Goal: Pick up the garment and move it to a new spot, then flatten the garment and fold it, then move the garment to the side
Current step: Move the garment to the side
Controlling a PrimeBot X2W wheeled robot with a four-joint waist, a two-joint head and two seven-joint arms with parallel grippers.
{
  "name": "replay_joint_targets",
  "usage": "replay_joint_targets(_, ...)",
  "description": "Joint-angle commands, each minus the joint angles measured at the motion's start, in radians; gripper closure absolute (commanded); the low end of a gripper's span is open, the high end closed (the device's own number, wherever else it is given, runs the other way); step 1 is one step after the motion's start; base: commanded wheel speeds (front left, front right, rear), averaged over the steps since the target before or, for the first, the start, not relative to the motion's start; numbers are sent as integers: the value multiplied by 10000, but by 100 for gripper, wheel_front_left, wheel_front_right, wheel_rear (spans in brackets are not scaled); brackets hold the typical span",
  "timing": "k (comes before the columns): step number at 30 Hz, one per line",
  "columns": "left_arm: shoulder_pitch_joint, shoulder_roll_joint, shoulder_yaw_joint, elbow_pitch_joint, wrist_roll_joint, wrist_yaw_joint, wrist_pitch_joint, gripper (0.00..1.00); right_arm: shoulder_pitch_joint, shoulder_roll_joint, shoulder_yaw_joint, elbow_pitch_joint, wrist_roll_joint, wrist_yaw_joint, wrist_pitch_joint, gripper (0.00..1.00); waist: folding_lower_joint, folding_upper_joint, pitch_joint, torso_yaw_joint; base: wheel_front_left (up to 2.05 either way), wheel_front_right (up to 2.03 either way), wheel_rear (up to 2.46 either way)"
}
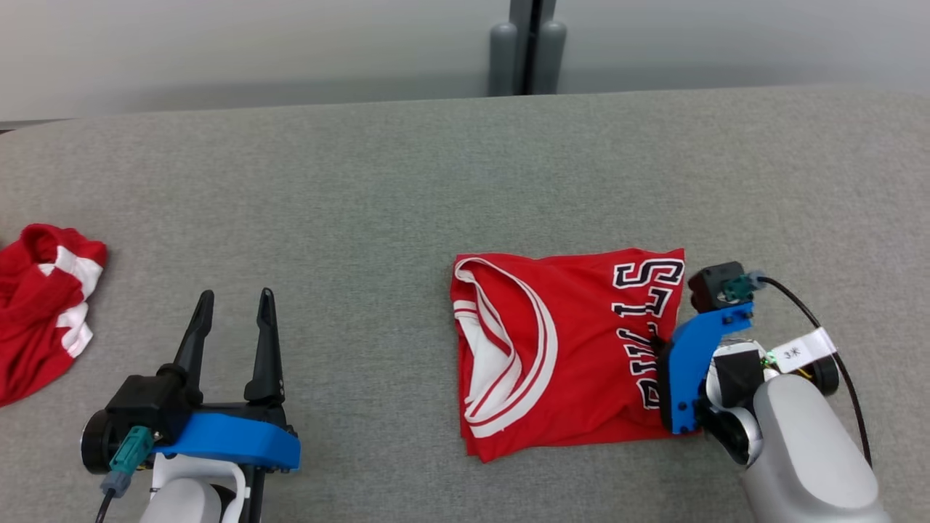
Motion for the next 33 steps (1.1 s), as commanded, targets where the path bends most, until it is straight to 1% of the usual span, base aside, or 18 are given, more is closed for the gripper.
replay_joint_targets(1, -186, 53, -10, 5, -4, -29, -58, 0, -76, -197, 303, 108, -10, 9, 62, 100, -1, -1, 48, -117, 0, 0, 0)
replay_joint_targets(3, -230, 135, 35, -44, 6, -50, -81, 0, -459, -506, 830, -120, 61, 5, 9, 100, -1, -1, 163, -323, 0, 0, 0)
replay_joint_targets(5, -258, 222, 95, -132, 10, -50, -97, 0, -956, -978, 1469, -405, 174, 3, -56, 100, -1, -1, 319, -595, 0, 0, 0)
replay_joint_targets(10, -341, 483, 311, -534, 40, 31, -123, 0, -2312, -2623, 3218, -1051, 540, 5, -177, 100, -1, -1, 782, -1429, 0, 0, 0)
replay_joint_targets(13, -458, 711, 374, -879, 182, 84, -14, 0, -3217, -3532, 3779, -1221, 936, 8, -429, 100, -1, -1, 1217, -1982, 0, 0, 0)
replay_joint_targets(16, -657, 907, 316, -1218, 302, 89, 166, 0, -3888, -4372, 4018, -1018, 1194, 8, -734, 100, -1, -1, 1697, -2371, 0, 0, 0)
replay_joint_targets(17, -737, 950, 305, -1360, 330, 93, 221, 0, -4079, -4607, 4061, -916, 1261, 8, -837, 100, -1, -1, 1868, -2476, 0, 0, 0)
replay_joint_targets(18, -737, 950, 305, -1360, 330, 93, 221, 0, -4079, -4607, 4061, -916, 1261, 8, -837, 100, -1, -1, 1868, -2476, 0, 0, 0)
replay_joint_targets(20, -951, 1060, 210, -1603, 427, 48, 374, 0, -4408, -5083, 4046, -688, 1328, 8, -1125, 100, -1, -1, 2226, -2641, 0, 0, 0)
replay_joint_targets(24, -1369, 1211, 81, -2042, 588, -5, 670, 0, -4757, -5666, 3561, -83, 1398, 6, -1869, 100, -1, -1, 2901, -2790, 0, 0, 0)
replay_joint_targets(26, -1578, 1287, 94, -2188, 619, -10, 788, 0, -4886, -5782, 3132, 259, 1272, 6, -2259, 100, -1, -1, 3191, -2836, 0, 0, 0)
replay_joint_targets(29, -1755, 1465, 111, -2355, 660, -71, 926, 0, -5020, -5772, 2555, 851, 999, 6, -2742, 100, -1, -1, 3527, -2887, 0, 0, 0)
replay_joint_targets(33, -1883, 1568, 20, -2449, 726, -95, 1042, 0, -5115, -5587, 1819, 1646, 586, 6, -3220, 100, -1, -1, 3765, -2849, 0, 0, 0)
